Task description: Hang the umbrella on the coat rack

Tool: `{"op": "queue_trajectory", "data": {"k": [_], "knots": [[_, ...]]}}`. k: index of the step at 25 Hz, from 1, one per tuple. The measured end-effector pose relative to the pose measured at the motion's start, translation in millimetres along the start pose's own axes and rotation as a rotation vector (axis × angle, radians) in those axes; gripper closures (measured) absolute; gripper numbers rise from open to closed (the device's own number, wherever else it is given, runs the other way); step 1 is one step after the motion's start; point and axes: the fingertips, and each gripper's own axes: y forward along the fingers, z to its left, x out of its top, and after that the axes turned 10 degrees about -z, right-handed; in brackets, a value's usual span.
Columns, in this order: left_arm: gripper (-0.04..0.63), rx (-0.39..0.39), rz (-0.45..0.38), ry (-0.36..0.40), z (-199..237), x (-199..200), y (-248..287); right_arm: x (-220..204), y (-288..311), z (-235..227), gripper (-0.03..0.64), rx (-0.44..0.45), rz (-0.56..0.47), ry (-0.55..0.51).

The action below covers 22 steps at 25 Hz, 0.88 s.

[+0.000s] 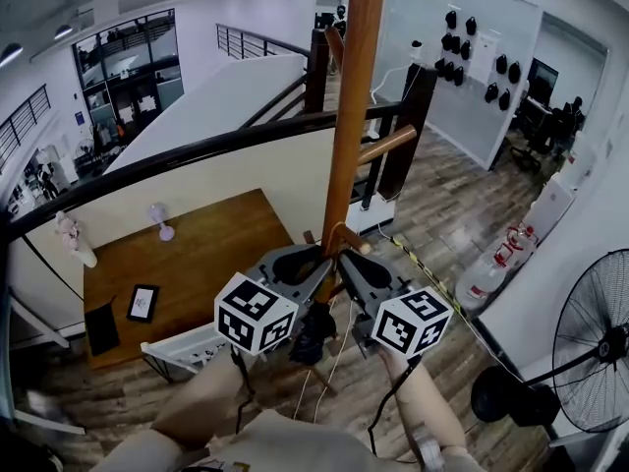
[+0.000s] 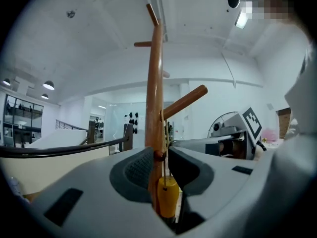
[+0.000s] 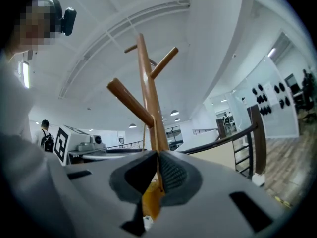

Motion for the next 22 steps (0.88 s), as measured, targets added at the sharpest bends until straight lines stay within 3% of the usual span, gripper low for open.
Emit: {"op": "queue_trajectory", "data": {"k": [3, 9, 15, 22], "knots": [[0.479, -0.002, -0.022, 0.026, -2, 8, -5, 20, -11, -3, 0.594, -0.018, -0.052, -0.017], [0.509, 0.010, -0.111, 0.083, -3, 45, -24, 74, -33, 1, 0.600, -0.062, -0.121, -0.183], [0.524, 0.029, -0.160, 0.235, -15, 72, -42, 100, -59, 12, 0.612, -0.143, -0.153, -0.381], [0.555, 0.055, -0.164, 0.278, -22, 68, -62, 88, -83, 24, 0.612, -0.159, -0.170, -0.346]]}}
